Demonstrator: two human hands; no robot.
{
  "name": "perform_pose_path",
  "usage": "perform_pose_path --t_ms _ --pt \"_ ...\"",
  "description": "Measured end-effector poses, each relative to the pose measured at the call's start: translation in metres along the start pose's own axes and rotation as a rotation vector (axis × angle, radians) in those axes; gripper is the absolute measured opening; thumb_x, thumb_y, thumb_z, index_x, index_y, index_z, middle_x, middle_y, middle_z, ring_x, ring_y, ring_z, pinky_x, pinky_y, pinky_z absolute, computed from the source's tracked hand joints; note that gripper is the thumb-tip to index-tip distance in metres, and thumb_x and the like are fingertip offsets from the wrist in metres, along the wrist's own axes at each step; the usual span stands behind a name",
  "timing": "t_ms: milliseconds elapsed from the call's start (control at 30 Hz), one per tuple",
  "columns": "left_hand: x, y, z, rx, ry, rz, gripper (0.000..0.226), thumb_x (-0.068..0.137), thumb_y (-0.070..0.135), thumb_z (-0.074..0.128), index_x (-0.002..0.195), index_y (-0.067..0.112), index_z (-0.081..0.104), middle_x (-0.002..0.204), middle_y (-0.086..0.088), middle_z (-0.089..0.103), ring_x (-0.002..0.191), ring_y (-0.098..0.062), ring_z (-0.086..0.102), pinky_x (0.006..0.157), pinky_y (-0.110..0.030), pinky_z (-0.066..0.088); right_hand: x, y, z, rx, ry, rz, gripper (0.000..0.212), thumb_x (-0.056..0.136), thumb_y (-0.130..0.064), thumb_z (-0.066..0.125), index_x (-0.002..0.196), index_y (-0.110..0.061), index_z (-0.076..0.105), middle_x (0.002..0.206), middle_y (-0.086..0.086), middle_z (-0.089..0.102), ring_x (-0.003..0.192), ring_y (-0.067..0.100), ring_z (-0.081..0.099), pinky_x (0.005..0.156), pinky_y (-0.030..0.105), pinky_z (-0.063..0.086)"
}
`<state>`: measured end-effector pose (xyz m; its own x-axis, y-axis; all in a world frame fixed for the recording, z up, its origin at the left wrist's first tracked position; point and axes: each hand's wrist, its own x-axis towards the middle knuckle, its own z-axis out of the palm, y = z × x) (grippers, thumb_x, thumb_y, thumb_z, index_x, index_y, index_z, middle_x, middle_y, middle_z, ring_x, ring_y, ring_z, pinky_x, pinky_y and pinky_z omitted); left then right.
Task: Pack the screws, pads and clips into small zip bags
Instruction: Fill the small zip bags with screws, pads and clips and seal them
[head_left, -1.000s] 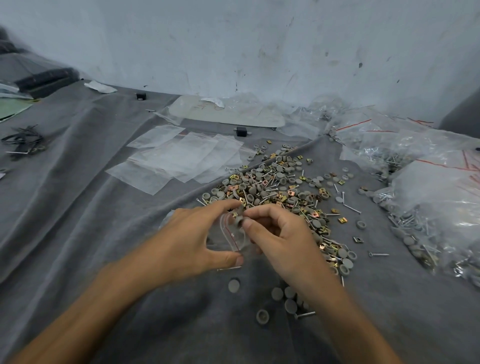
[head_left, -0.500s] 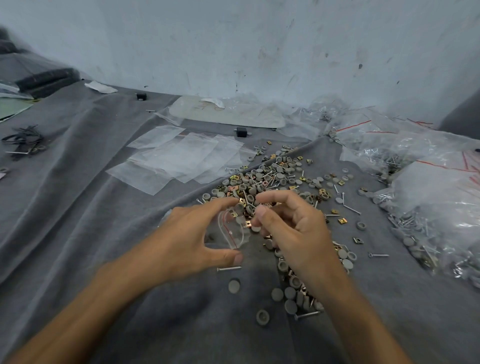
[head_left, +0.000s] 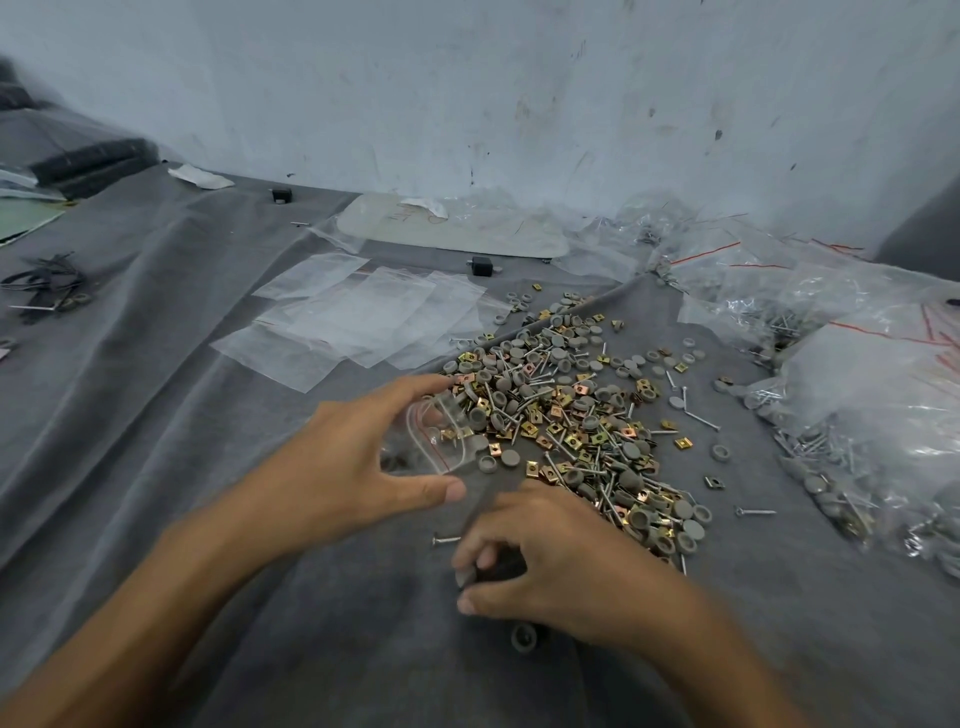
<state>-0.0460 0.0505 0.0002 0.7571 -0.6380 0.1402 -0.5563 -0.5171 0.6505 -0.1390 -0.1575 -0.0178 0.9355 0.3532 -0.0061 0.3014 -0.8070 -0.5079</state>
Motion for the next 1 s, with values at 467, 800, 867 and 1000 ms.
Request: perform_pose_path --t_ms 467,800,867,1000 --pt "-0.001 0.007 0.001 0.08 -0.045 -0.018 0.096 0.061 0.079 0.066 0.147 0.053 0.032 0.143 0.025 0.05 0.121 -0.007 0.057 0.104 -0.035 0.046 0.003 0.01 -0.009 0.478 0.533 0.095 0.01 0.09 -0.02 0.076 0.092 -0.029 0.072 0.084 -0.011 0.072 0.075 0.006 0.066 0.064 0.017 0.051" --pt "-0.003 0.005 0.002 0.077 -0.071 -0.007 0.093 0.064 0.078 0.068 0.146 0.055 0.03 0.135 0.026 0.057 0.112 -0.016 0.064 0.101 -0.032 0.047 -0.002 0.026 -0.028 0.562 0.626 0.067 0.017 0.098 -0.021 0.065 0.111 -0.031 0.072 0.092 -0.007 0.077 0.086 0.011 0.073 0.07 0.025 0.056" --pt "-0.003 0.004 0.002 0.073 -0.076 -0.009 0.096 0.062 0.081 0.065 0.147 0.056 0.028 0.136 0.034 0.049 0.114 -0.011 0.062 0.102 -0.029 0.045 -0.009 0.04 -0.04 0.44 0.684 0.127 0.014 0.097 -0.025 0.065 0.106 -0.033 0.073 0.088 -0.007 0.075 0.078 0.013 0.07 0.065 0.027 0.057" --pt "-0.003 0.004 0.001 0.067 -0.087 -0.013 0.097 0.061 0.082 0.064 0.147 0.056 0.027 0.139 0.035 0.045 0.114 -0.013 0.063 0.1 -0.027 0.045 -0.019 0.063 -0.052 0.236 0.547 0.263 0.01 0.094 -0.025 0.07 0.097 -0.034 0.073 0.077 -0.021 0.068 0.068 0.001 0.061 0.059 0.019 0.048"
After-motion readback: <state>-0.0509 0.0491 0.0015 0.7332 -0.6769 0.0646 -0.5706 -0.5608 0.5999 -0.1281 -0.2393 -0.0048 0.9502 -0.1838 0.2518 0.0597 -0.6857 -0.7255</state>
